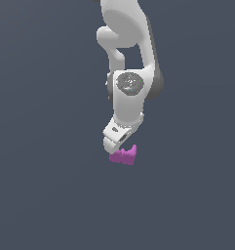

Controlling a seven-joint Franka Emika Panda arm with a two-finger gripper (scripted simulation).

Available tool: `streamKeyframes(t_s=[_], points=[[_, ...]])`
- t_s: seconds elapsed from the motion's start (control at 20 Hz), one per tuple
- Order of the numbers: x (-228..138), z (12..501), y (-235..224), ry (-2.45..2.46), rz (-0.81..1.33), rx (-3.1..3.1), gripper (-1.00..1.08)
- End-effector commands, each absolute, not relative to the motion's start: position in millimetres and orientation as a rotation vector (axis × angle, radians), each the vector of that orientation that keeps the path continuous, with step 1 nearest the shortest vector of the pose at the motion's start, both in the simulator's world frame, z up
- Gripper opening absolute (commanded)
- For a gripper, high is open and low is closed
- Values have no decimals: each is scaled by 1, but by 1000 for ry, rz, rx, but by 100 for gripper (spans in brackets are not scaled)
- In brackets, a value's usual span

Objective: Pick up the object and move it to a goal position.

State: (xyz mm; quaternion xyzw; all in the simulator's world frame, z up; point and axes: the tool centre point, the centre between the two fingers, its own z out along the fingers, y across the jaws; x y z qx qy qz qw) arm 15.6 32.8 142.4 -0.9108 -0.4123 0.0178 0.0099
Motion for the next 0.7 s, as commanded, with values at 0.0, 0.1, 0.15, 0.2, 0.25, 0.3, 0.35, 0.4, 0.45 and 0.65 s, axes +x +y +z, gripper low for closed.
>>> streamKeyframes(t_s=[0.0, 0.1, 0.15, 0.2, 0.25, 0.3, 0.35, 0.4, 0.45, 0.65], points=[[19, 143, 32, -1386, 48, -2799, 100], [21, 143, 31, -1462, 42, -2761, 100], [22, 143, 31, -1500, 39, -2742, 100], [23, 143, 31, -1537, 37, -2722, 100], [24, 143, 30, -1575, 34, -2702, 100], [26, 144, 30, -1612, 31, -2681, 100], [27, 144, 30, -1648, 28, -2660, 100], [28, 144, 29, -1684, 25, -2639, 100], [29, 144, 29, -1718, 22, -2618, 100], [33, 145, 28, -1834, 13, -2543, 100]])
